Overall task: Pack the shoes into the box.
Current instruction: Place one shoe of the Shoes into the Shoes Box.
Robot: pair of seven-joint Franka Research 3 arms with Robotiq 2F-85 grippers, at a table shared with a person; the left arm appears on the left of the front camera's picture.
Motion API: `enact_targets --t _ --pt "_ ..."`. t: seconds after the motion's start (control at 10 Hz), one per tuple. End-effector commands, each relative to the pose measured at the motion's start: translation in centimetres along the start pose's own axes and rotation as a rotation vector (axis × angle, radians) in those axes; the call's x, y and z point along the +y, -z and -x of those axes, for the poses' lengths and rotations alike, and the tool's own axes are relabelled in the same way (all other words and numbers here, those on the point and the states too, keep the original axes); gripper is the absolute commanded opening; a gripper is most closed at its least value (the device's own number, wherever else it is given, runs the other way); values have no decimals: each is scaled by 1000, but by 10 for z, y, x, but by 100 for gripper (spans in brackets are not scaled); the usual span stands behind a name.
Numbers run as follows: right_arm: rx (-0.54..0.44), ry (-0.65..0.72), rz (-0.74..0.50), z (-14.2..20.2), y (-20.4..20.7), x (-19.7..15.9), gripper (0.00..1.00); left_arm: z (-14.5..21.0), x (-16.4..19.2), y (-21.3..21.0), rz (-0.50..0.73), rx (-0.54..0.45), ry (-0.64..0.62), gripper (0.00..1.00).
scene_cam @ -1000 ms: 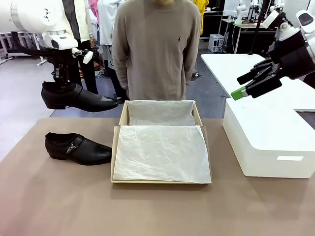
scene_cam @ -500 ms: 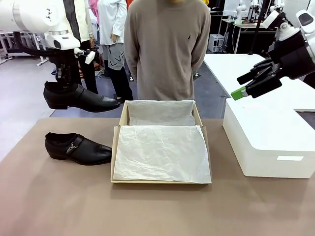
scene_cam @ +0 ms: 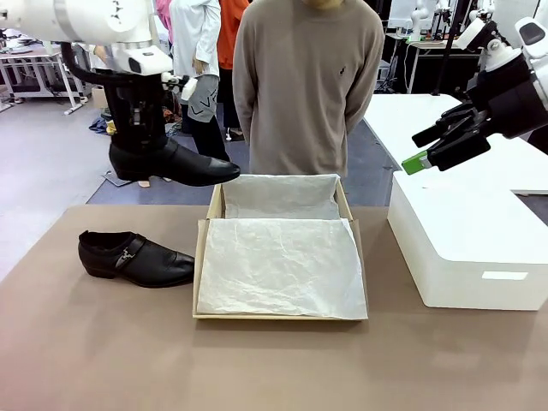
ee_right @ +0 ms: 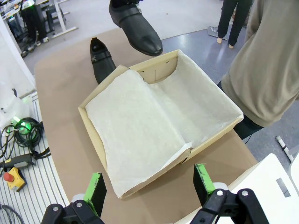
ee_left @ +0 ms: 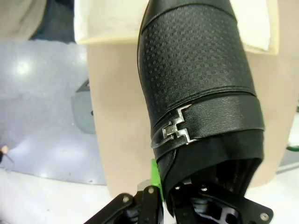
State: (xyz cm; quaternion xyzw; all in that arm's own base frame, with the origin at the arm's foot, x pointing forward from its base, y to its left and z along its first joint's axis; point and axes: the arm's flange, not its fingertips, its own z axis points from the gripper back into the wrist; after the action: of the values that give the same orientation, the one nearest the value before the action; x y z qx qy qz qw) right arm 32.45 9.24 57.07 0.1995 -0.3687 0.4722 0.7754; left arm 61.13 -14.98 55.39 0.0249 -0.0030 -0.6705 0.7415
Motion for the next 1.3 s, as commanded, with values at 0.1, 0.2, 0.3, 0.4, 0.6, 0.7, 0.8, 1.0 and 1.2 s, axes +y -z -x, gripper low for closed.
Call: enact_targets --t 0.1,0.2,0.3,0.4,0.6,0.7,0.8,1.0,1.2 --pt "-20 -9 -12 -1 0 -1 100 -45 19 -11 76 -1 -11 0" --pt "-20 -9 -12 -1 0 -1 100 -64 22 -11 90 5 -12 0" --pt "-20 -9 -12 -1 0 -1 100 -78 25 -9 120 -12 -3 0" --pt "-20 -9 -12 -1 0 -1 100 -89 27 -6 138 -23 -4 0" --pt "-20 -9 -12 -1 0 -1 100 -102 29 1 122 -13 -17 0" --pt "-20 -9 -12 -1 0 -1 100 -101 29 3 113 -9 -14 0" --pt "-20 -9 -12 -1 0 -1 100 -97 16 16 122 -15 10 0" --pt "-20 -9 -12 -1 0 -1 100 -97 16 16 122 -15 10 0" --pt "-20 -9 -12 -1 0 -1 100 -97 16 16 122 -15 10 0"
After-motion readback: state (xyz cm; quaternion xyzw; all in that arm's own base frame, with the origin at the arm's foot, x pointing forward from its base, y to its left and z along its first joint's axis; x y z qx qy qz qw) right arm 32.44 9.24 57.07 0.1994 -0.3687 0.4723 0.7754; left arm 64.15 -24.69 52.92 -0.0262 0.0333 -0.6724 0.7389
